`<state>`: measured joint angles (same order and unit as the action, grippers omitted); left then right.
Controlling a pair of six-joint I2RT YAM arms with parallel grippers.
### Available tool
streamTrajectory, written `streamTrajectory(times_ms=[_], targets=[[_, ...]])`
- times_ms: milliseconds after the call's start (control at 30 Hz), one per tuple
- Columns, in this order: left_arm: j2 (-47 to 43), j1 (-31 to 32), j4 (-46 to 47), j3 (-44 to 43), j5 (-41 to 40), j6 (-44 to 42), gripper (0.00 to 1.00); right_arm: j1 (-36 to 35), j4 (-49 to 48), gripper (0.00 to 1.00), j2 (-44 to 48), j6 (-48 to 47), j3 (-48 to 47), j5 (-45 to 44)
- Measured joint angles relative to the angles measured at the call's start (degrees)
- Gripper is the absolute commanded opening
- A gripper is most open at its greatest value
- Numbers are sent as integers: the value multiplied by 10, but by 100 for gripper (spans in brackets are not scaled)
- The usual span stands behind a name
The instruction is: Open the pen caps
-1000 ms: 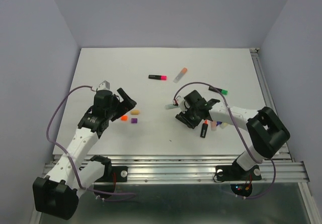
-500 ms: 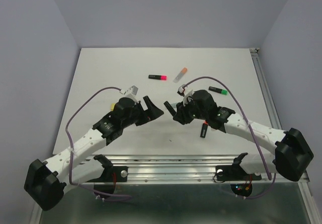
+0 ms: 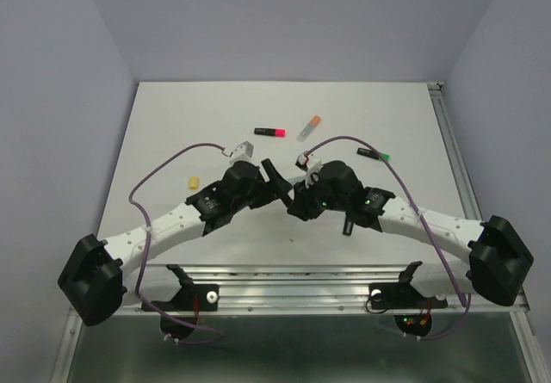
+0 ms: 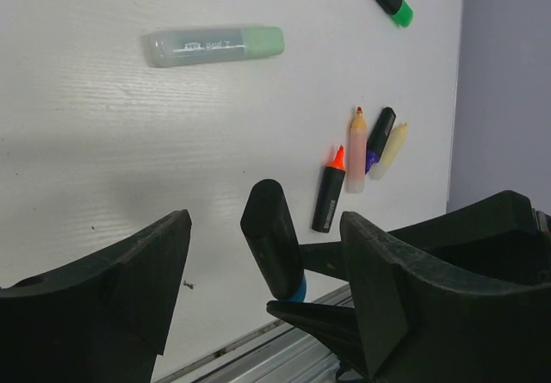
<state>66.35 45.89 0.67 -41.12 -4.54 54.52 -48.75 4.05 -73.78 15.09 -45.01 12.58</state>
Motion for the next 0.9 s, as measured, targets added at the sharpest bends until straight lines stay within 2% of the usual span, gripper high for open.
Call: streamTrajectory(times_ms=[100, 167, 400, 467, 500, 567, 667, 867, 900], targets=[[9, 6, 0, -4, -4, 3, 67, -1, -2, 15, 0, 8, 0, -7], [11, 12, 0, -5, -5, 7, 66, -1, -3, 15, 0, 15, 0, -15], [23, 26, 4, -12, -7, 17, 51, -1, -24, 15, 0, 23, 0, -22], [26, 27, 4, -12, -7, 19, 39, -1, -31, 15, 0, 25, 0, -22], [26, 26, 4, -12, -7, 21, 28, -1, -33, 15, 0, 27, 0, -22], [26, 27, 8, -12, -4, 27, 20, -1, -35, 15, 0, 29, 0, -21], [26, 28, 8, -17, -7, 26, 2, -1, -38, 16, 1, 32, 0, -19], [26, 28, 8, -17, -8, 27, 0, -1, -41, 23, 1, 33, 0, -16], [26, 28, 8, -17, -9, 28, 0, -1, -41, 30, 1, 33, 0, -16]])
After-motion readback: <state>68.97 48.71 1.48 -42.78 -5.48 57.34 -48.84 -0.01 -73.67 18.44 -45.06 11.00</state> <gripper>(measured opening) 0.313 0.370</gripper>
